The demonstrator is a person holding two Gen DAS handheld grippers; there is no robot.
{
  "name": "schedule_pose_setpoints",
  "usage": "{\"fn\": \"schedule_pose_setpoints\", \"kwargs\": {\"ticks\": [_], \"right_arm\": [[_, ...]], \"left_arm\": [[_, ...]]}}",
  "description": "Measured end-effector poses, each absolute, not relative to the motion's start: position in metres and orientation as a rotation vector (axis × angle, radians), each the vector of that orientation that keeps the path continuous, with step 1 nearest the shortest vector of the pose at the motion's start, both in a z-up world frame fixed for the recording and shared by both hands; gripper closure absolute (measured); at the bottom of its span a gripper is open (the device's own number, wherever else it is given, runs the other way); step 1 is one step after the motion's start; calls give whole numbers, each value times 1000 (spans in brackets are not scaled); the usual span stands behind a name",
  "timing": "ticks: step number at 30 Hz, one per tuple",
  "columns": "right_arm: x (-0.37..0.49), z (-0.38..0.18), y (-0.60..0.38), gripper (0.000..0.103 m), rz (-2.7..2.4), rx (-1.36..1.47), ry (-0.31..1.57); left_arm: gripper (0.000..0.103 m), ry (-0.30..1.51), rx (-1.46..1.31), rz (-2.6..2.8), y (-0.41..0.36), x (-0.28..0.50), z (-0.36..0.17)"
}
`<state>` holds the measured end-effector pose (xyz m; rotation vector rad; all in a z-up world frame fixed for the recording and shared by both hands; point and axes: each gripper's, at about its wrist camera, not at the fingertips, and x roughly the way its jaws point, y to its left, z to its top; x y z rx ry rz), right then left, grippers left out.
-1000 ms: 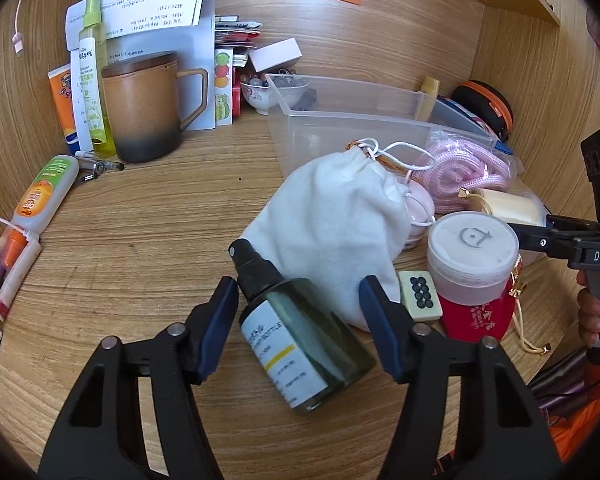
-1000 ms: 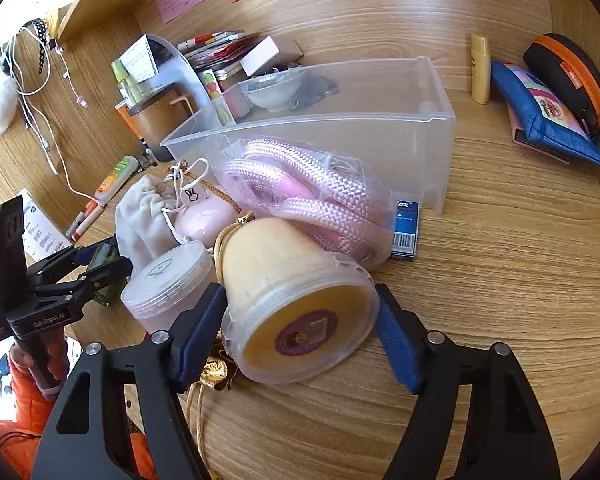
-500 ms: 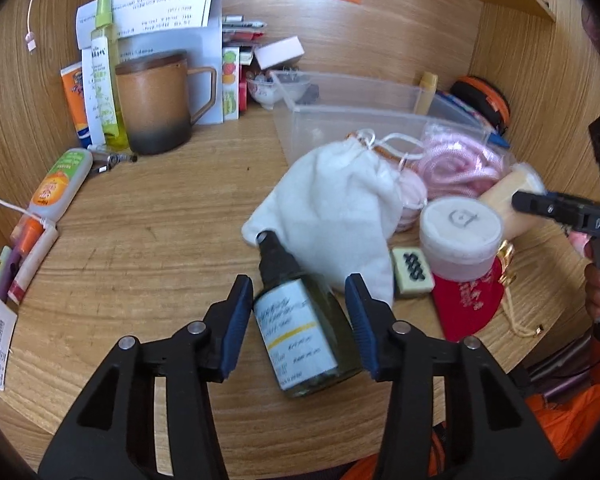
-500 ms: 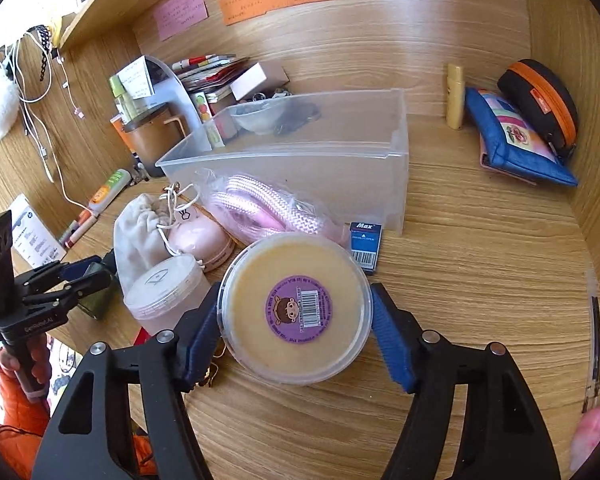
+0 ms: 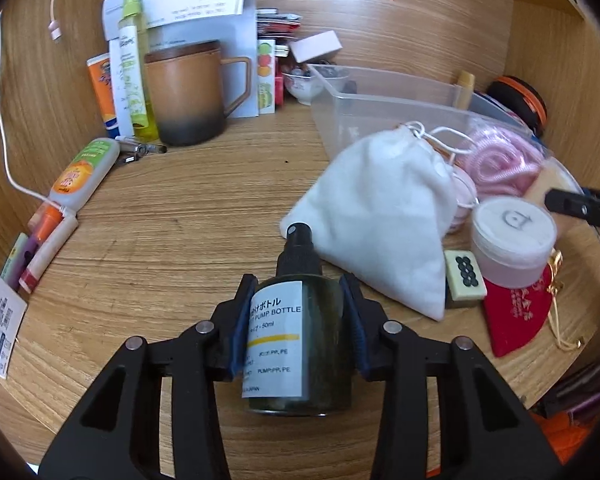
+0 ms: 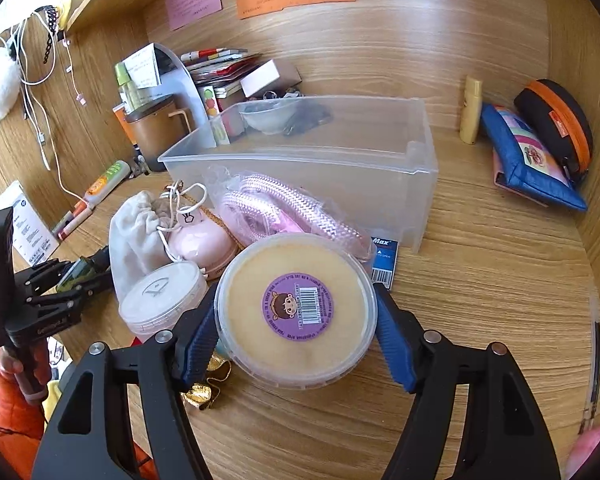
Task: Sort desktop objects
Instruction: 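Grasp the green pump bottle with the left tool while the right tool grasps the cream tub, then carry both into the clear bin and open both tools to release them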
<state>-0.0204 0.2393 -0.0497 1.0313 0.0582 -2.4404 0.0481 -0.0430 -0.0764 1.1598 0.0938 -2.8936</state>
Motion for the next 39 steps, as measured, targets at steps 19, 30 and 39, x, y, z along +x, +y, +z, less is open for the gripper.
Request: {"fn": "schedule_pose_setpoints", "kwargs": {"ticks": [19, 30, 39], "right_arm": [[-18, 21, 267, 36, -2523, 865, 74], [-41, 65, 257, 36, -2510, 773, 110], [-84, 75, 235, 36, -2474, 801, 173]], "left_arm": [[62, 41, 1022, -2932, -43, 37, -21], [62, 34, 1057, -3105, -33, -4, 43], [62, -24, 1126, -3138, -23, -55, 78]]}}
